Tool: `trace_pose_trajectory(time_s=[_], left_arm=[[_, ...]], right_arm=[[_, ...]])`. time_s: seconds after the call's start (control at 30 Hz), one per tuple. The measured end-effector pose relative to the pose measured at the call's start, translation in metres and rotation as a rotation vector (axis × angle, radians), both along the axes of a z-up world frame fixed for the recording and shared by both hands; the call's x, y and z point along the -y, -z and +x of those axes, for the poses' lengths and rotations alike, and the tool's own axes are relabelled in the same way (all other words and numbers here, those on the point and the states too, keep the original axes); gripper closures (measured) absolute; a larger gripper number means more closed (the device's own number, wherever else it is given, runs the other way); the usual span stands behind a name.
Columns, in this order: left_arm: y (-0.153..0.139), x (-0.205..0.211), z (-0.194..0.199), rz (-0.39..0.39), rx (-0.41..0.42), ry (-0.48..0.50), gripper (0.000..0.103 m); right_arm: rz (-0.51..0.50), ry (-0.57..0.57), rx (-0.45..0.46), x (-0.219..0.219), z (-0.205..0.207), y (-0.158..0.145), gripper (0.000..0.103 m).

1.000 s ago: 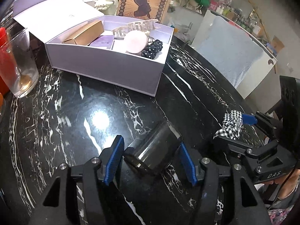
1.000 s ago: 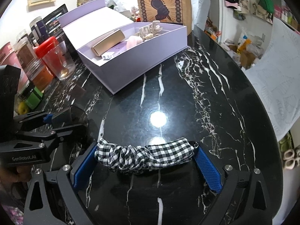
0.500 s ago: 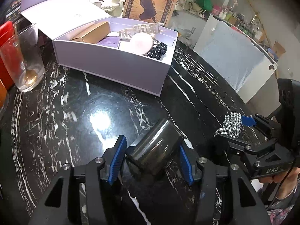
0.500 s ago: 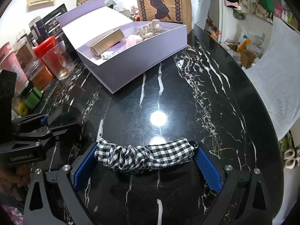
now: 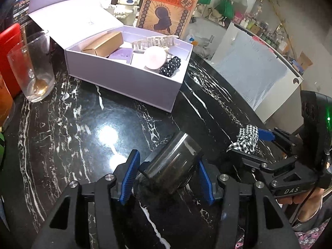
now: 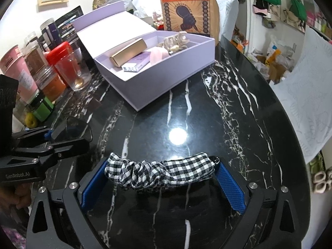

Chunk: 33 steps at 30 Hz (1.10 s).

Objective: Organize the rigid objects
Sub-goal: 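Carry the dark cylinder and gingham scrunchie over the lavender box with both tools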

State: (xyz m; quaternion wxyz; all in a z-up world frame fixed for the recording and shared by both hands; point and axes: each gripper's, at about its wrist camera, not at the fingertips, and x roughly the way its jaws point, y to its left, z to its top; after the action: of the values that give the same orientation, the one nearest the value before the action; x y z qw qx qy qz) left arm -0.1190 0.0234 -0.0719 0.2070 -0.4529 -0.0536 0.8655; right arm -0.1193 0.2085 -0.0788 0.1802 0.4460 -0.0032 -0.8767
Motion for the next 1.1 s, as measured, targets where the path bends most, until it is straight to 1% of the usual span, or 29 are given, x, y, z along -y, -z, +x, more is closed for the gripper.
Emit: trace_pose_trajectory(time_s=[0.13,0.23,0.37,0.63,0.87,1.1], left_arm=[[-0.009,-0.001,0.003,-0.008,-0.03,-0.002,0.05],[-0.016,-0.001,0.006,0.001,-0.053,0.002,0.05],[-0.024,0.001,0.01,0.016,-0.071,0.009,0.05],[-0.039,0.002,0.012,0.02,-0.105,0.012,0.05],[-0.054,0.005,0.003,0.022,-0.132,-0.001,0.05],[-0.071,0.011,-0.013,0.026,-0.159,-0.029,0.05]], right_arm=[[0.007,-0.008,-0.022,0.005,0.003,-0.007,0.004],[0.016,-0.009,-0.042,0.009,0.005,-0.012,0.004],[0.014,-0.013,-0.069,0.011,0.009,-0.021,0.004],[0.028,-0.039,-0.125,0.016,0.021,-0.04,0.004],[0.031,-0.064,-0.162,0.019,0.016,-0.057,0.004],[0.012,-0.108,-0.2,0.025,0.002,-0.077,0.004]])
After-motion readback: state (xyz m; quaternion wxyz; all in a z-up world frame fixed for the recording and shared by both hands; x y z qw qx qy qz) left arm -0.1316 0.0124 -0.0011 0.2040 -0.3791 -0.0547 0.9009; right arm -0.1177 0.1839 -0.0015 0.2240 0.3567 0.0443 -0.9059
